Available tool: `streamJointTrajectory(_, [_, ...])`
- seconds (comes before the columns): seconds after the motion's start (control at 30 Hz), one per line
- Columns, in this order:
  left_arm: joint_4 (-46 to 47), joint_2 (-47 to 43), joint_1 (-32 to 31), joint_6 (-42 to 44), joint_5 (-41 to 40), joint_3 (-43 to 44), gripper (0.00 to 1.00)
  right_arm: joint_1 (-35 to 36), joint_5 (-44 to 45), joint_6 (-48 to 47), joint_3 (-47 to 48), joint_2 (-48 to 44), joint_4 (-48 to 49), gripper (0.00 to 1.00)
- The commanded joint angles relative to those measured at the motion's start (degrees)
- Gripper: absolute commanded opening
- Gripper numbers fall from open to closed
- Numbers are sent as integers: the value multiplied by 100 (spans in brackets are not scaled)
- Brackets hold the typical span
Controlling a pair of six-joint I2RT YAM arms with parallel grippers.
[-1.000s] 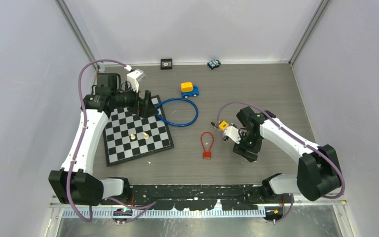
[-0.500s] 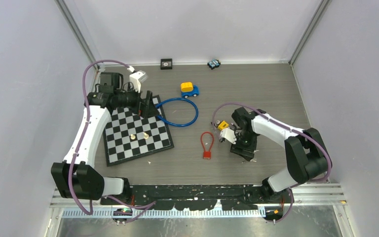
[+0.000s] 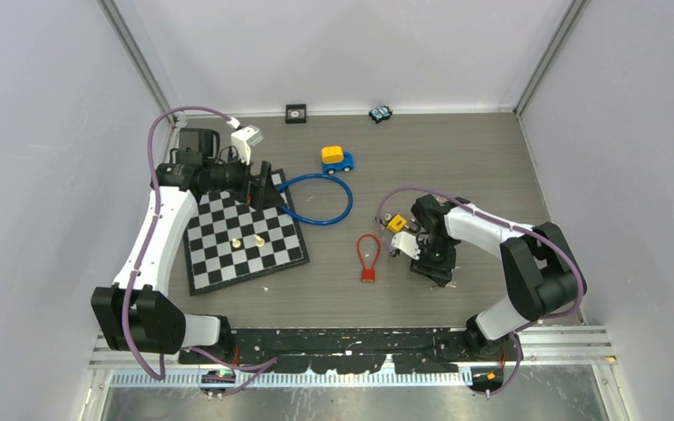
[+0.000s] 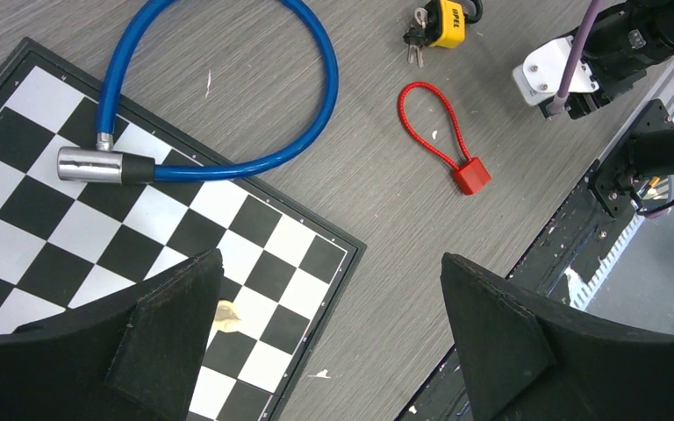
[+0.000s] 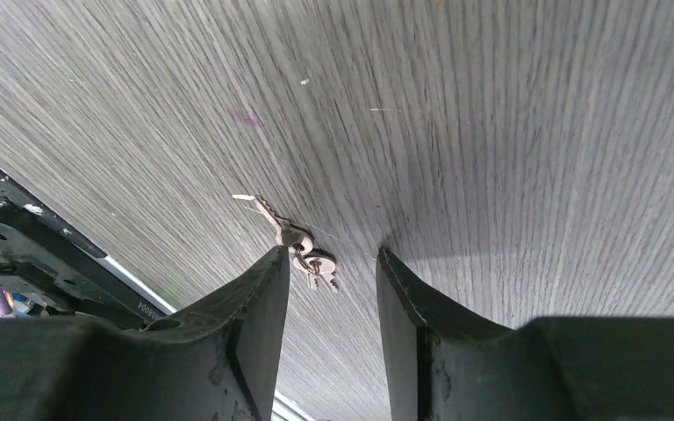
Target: Unlock with the key
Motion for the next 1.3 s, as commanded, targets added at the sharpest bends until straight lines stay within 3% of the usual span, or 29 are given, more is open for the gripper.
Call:
streamJointTrajectory(0.0, [75, -37, -10, -24, 182, 106, 97, 0, -121, -75, -43, 24, 80, 44])
streamJointTrajectory(0.07, [83, -48, -12, -29, 184, 95, 97, 11, -177, -48, -54, 36, 58, 40])
streamJointTrajectory(0.3, [87, -64, -6, -17, 183, 92, 97, 49, -318, 104, -41, 17, -114, 9])
streamJointTrajectory(0.53, [90, 45, -13, 3, 243, 124, 97, 49, -643, 285, 417, -387, -675, 1])
streamJointTrajectory(0.77, [547, 169, -107, -147, 948, -122, 91, 49, -1729, 610, 1583, -583, -1382, 1])
streamJointTrajectory(0.93, [1638, 198, -485, -618, 1817, -661, 86, 49, -2709, 1025, 2455, -540, -1541, 1])
streamJointTrajectory(1.1, [2850, 133, -1352, -748, 2092, -1145, 84, 57, -3695, 1553, 3351, -394, -1542, 0])
streamJointTrajectory(1.27, [4105, 305, -2124, -907, 2186, -1304, 85, 96, -4396, 2524, 3906, -310, -912, 1])
